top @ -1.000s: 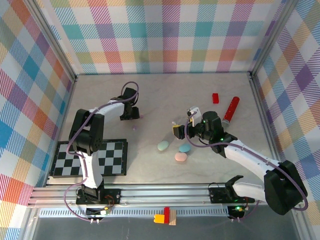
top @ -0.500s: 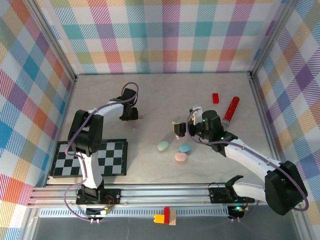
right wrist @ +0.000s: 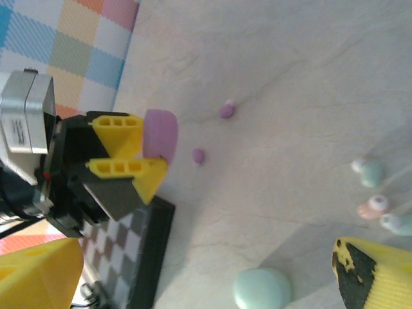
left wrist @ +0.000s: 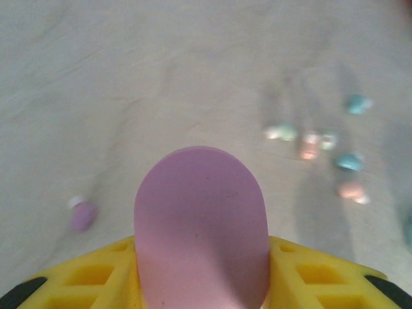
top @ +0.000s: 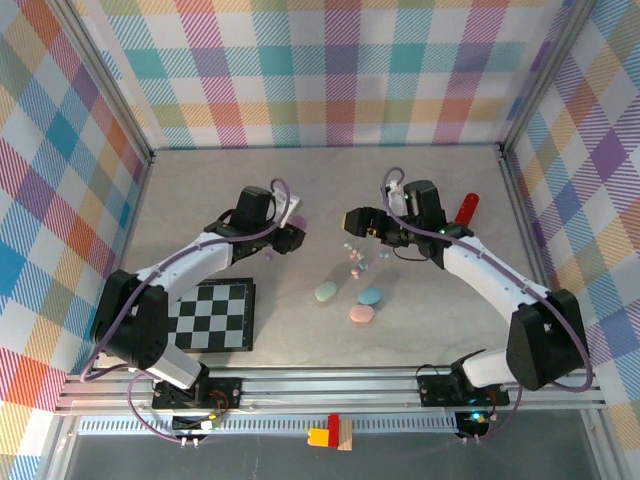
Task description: Insert the wireless bluetooth earbuds into the charging case
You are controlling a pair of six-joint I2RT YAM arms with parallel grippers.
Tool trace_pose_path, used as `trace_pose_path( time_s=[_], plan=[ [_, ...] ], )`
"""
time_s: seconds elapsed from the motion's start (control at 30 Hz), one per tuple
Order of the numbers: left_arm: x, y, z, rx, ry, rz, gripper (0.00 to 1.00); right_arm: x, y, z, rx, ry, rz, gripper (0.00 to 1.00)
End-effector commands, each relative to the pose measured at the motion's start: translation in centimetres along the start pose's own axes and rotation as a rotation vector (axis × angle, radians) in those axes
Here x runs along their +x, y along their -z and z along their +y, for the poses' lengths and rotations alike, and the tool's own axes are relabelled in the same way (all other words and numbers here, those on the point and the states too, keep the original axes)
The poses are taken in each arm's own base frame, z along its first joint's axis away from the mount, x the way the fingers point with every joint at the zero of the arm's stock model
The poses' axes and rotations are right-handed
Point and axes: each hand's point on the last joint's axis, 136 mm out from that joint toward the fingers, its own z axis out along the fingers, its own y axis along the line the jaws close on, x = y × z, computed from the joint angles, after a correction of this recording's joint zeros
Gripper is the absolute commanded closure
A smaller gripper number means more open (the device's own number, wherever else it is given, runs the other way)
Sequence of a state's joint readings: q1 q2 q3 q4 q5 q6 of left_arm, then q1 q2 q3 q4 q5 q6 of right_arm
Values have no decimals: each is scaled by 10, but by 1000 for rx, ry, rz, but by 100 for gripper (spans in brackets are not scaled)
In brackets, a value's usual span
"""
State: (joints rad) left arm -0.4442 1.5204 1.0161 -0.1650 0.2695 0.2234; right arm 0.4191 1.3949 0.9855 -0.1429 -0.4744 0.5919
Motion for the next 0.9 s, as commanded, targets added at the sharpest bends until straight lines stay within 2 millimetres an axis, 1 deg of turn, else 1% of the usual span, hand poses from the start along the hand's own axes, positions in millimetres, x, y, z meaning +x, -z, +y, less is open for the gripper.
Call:
trace_pose_path(
  time_s=[0.0,0.07,0.17,0.3,0.47,0.6,0.73,0.87],
  plan=[
    [-18,11,-38,174,-171,-89,56,12,1,20,-104,-95,125,0],
    [-21,18,-53,239,-197,-88,57,12,-3,25,-135,-120,165,2],
    [-27,25,-66,271,-230,-118,56,13,-7,31,-180,-160,203,9],
    [-32,31,-79,302,-263,-125,55,15,-12,36,-227,-193,239,18],
    [-35,34,-94,336,-314,-122,54,18,-15,48,-308,-223,292,27],
    [-40,37,-100,351,-326,-141,54,23,-20,53,-327,-226,320,34],
    [-45,42,-106,366,-337,-157,54,27,-26,51,-329,-242,337,41],
    [-43,43,-107,372,-343,-150,54,27,-28,51,-340,-249,342,47]
  ],
)
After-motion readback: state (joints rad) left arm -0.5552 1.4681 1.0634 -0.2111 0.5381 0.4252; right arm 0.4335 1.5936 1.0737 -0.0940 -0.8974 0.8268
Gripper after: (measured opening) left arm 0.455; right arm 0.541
